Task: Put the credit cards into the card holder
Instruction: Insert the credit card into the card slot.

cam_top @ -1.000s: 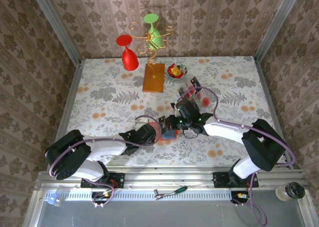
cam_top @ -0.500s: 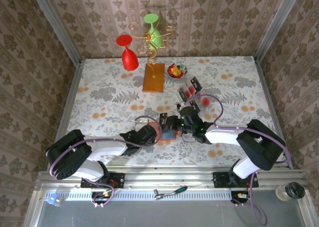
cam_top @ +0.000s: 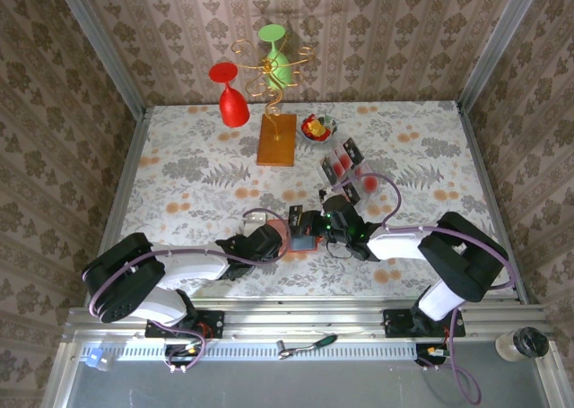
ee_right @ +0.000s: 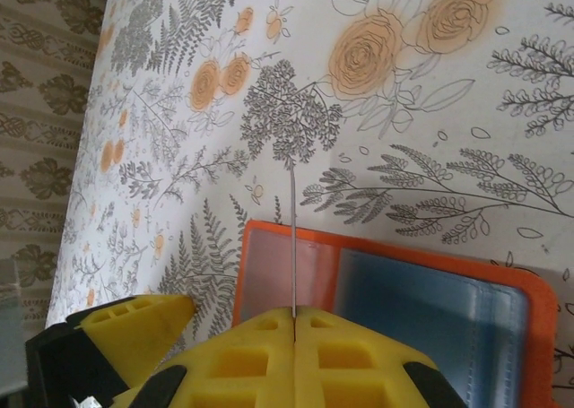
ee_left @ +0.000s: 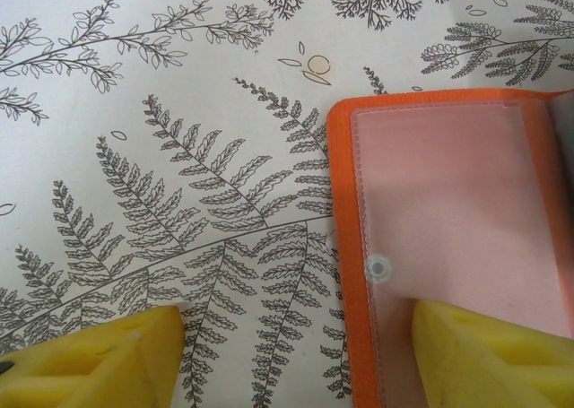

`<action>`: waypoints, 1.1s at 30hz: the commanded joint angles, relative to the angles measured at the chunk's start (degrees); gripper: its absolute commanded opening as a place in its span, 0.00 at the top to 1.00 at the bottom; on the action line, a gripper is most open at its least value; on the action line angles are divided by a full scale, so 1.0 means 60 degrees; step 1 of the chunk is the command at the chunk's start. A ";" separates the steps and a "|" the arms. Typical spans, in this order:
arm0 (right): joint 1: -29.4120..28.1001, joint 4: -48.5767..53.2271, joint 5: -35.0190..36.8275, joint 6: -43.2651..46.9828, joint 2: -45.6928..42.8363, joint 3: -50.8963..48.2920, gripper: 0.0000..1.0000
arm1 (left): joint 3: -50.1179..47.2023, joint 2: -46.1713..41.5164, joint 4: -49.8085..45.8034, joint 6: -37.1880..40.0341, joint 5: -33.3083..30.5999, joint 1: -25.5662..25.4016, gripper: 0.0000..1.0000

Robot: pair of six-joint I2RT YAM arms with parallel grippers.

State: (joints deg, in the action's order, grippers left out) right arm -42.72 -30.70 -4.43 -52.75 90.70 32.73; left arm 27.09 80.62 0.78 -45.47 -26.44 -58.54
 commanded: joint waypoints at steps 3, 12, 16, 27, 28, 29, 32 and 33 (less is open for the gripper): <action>-0.0086 -0.0489 0.0326 -0.0129 0.0310 -0.0203 1.00 | -0.0088 -0.0035 -0.0576 -0.0199 -0.0106 -0.0101 0.31; -0.0082 -0.0450 0.0083 -0.0070 0.0470 -0.0094 1.00 | -0.0091 -0.0019 -0.0582 -0.0214 -0.0120 -0.0116 0.31; -0.0079 -0.0401 -0.0102 -0.0037 0.0544 -0.0050 1.00 | -0.0107 -0.0019 -0.0584 -0.0229 -0.0120 -0.0116 0.31; -0.0072 -0.0391 -0.0554 -0.0052 0.0719 -0.0006 1.00 | -0.0107 -0.0062 -0.0570 -0.0228 -0.0135 -0.0116 0.31; -0.0072 -0.0406 -0.0604 -0.0053 0.0757 -0.0002 1.00 | -0.0117 -0.0062 -0.0575 -0.0229 -0.0135 -0.0116 0.31; -0.0063 -0.0405 -0.0631 -0.0043 0.0767 -0.0007 1.00 | -0.0121 -0.0070 -0.0575 -0.0252 -0.0135 -0.0116 0.31; -0.0070 -0.0381 -0.0683 -0.0045 0.0767 -0.0061 1.00 | -0.0135 -0.0084 -0.0585 -0.0244 -0.0150 -0.0117 0.31; -0.0059 -0.0363 -0.0694 -0.0034 0.0763 -0.0072 1.00 | -0.0137 -0.0091 -0.0587 -0.0243 -0.0150 -0.0116 0.31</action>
State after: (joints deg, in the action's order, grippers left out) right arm -42.81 -33.06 -7.94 -52.93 94.52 32.14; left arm 27.09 80.62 0.38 -45.50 -26.85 -58.85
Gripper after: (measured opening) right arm 0.067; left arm 0.694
